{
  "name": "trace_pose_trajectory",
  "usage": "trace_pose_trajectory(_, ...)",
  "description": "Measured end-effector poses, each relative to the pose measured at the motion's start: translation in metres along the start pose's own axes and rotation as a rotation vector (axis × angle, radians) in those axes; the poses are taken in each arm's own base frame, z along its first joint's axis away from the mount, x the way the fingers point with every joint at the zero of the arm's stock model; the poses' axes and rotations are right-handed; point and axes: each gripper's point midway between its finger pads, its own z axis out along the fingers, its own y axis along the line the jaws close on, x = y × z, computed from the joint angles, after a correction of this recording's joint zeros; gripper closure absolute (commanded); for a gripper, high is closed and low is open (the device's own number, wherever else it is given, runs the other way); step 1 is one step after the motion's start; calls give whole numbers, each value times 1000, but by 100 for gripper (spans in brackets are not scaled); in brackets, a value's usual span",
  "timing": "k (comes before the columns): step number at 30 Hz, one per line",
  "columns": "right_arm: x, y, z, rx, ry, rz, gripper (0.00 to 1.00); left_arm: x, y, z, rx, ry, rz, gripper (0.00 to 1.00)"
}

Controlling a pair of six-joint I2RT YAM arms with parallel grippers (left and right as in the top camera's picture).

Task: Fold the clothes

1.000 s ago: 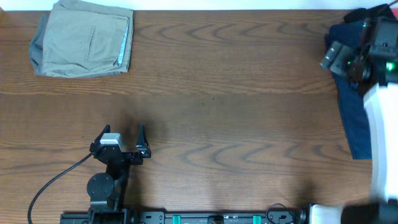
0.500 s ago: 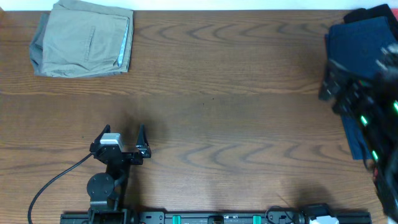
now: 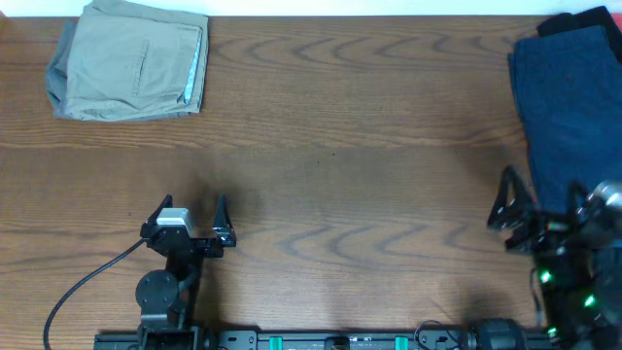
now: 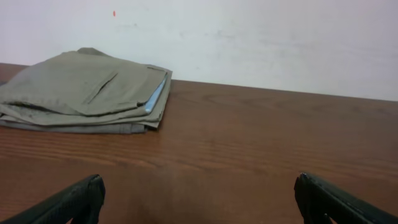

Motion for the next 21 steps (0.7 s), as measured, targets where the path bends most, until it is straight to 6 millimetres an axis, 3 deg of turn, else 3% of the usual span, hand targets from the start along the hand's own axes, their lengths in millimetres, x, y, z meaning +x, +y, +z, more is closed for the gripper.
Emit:
trace_pose_trajectory(12, 96, -20, 24, -97, -83, 23, 1, 0, 0, 0, 0, 0, 0, 2)
trace_pose_trajectory(17, 107, -22, 33, -114, -116, 36, 1, 0, 0, 0, 0, 0, 0, 2)
trace_pose_trajectory(21, 104, -21, 36, -132, -168, 39, 1, 0, 0, 0, 0, 0, 0, 2)
